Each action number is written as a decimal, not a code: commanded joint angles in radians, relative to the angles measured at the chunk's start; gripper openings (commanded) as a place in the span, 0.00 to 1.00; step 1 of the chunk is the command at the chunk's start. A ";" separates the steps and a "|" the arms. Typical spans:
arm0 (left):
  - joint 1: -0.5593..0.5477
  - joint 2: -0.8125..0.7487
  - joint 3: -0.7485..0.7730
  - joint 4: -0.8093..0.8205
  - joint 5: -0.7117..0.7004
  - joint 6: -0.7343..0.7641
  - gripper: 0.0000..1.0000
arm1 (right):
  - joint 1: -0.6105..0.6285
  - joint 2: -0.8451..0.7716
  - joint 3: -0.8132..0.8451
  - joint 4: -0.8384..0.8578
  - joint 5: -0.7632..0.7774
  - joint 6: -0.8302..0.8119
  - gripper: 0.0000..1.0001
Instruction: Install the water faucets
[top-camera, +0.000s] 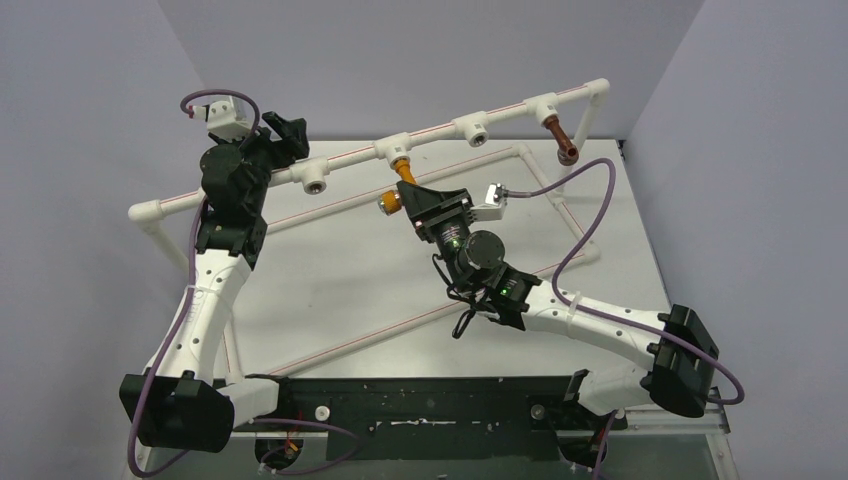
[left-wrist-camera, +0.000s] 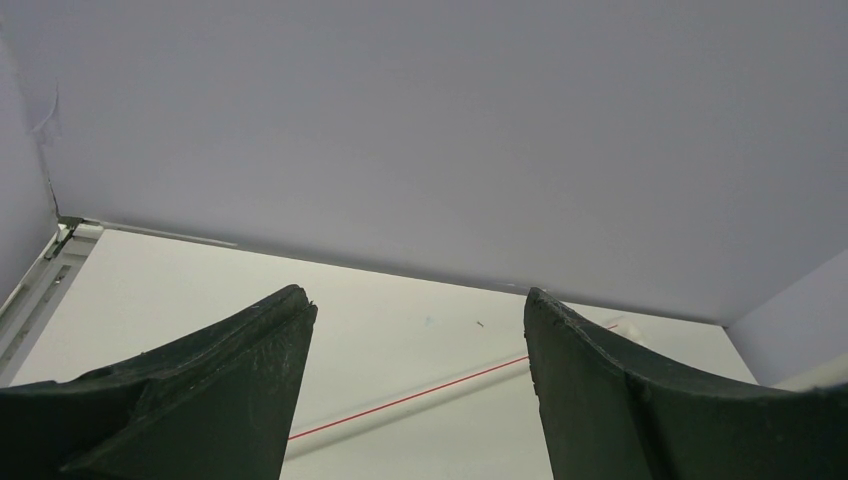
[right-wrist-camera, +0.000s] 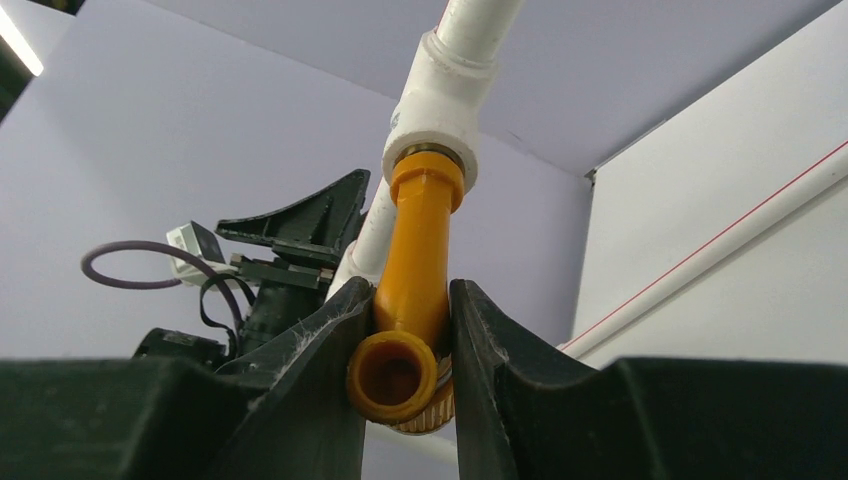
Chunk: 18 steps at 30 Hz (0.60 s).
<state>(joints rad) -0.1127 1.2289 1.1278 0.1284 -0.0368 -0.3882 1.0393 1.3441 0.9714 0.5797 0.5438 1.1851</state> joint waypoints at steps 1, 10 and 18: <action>-0.064 0.142 -0.146 -0.473 0.186 0.026 0.74 | 0.011 -0.043 0.041 0.085 -0.048 0.162 0.00; -0.063 0.142 -0.144 -0.477 0.174 0.030 0.74 | 0.010 -0.070 0.031 -0.075 -0.060 0.166 0.24; -0.064 0.149 -0.144 -0.479 0.168 0.031 0.74 | 0.006 -0.149 -0.016 -0.172 -0.080 0.088 0.68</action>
<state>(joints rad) -0.1162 1.2304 1.1294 0.1284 -0.0444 -0.3862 1.0428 1.2823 0.9661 0.4393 0.4774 1.3125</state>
